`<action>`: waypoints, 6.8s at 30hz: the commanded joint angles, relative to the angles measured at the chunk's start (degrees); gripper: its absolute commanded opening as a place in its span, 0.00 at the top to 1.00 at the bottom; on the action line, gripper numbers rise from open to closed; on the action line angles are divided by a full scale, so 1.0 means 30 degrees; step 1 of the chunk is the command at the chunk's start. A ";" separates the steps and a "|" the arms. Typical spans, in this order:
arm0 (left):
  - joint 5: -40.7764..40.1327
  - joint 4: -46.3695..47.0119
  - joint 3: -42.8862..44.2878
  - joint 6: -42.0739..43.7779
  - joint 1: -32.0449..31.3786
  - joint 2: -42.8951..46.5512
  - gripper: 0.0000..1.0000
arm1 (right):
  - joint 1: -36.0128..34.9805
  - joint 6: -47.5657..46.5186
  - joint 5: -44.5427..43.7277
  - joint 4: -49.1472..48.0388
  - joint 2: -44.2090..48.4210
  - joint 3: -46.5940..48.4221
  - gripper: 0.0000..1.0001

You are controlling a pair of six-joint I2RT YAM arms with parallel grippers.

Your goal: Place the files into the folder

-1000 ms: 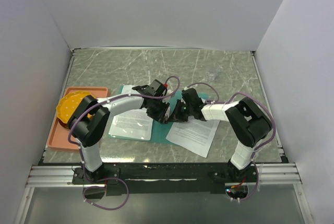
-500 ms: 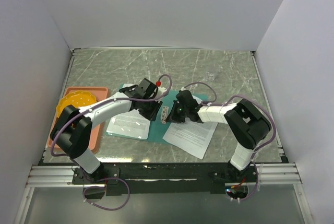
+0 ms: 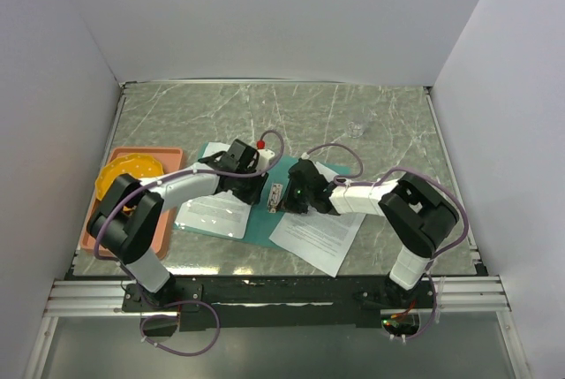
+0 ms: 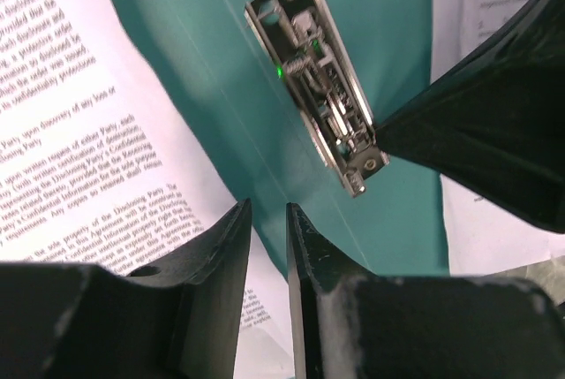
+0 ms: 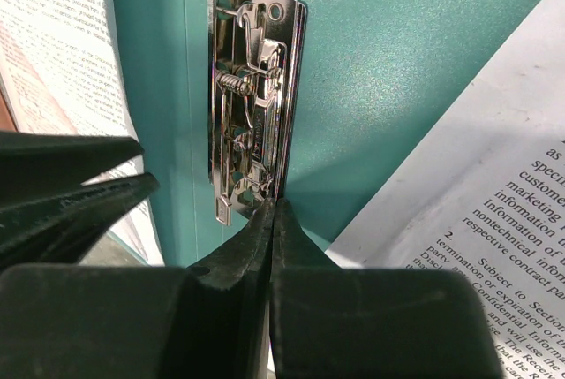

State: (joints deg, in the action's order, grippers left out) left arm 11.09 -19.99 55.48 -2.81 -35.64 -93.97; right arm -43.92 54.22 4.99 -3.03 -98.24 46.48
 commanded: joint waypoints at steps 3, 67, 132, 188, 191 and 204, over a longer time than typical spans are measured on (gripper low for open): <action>0.1224 0.1506 -0.0243 0.0029 0.0014 0.0183 0.71 | -0.0184 -0.0201 -0.1050 0.2240 -0.1063 -0.0434 1.00; 0.0844 0.1155 0.0899 -0.0294 -0.1568 -0.2160 0.74 | 0.0373 0.0326 0.0182 -0.0310 -0.1415 -0.3100 1.00; -0.5279 -0.1073 0.2982 0.1669 0.1948 -0.3040 0.91 | 0.0783 -0.2983 0.0178 -0.2501 0.2920 -0.3069 0.99; -0.4195 -0.2418 0.1016 0.4540 0.1918 0.1587 0.95 | 0.2833 -0.2778 0.0707 -0.4388 -0.1008 0.3638 0.69; -0.4342 -0.2770 0.1631 0.4423 0.1918 0.1705 0.95 | 0.3301 -0.3130 0.0534 -0.2285 0.0865 0.3259 0.57; -0.2731 -0.3444 0.4532 0.3456 0.1626 -0.0461 0.95 | 0.5115 0.0088 -0.8198 1.6739 0.7166 0.2323 0.23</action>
State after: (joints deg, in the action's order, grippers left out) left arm 0.43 -29.52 66.39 8.97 -30.06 -93.03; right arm -31.11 49.04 -10.46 28.25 -81.14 56.64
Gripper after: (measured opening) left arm 0.058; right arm 0.716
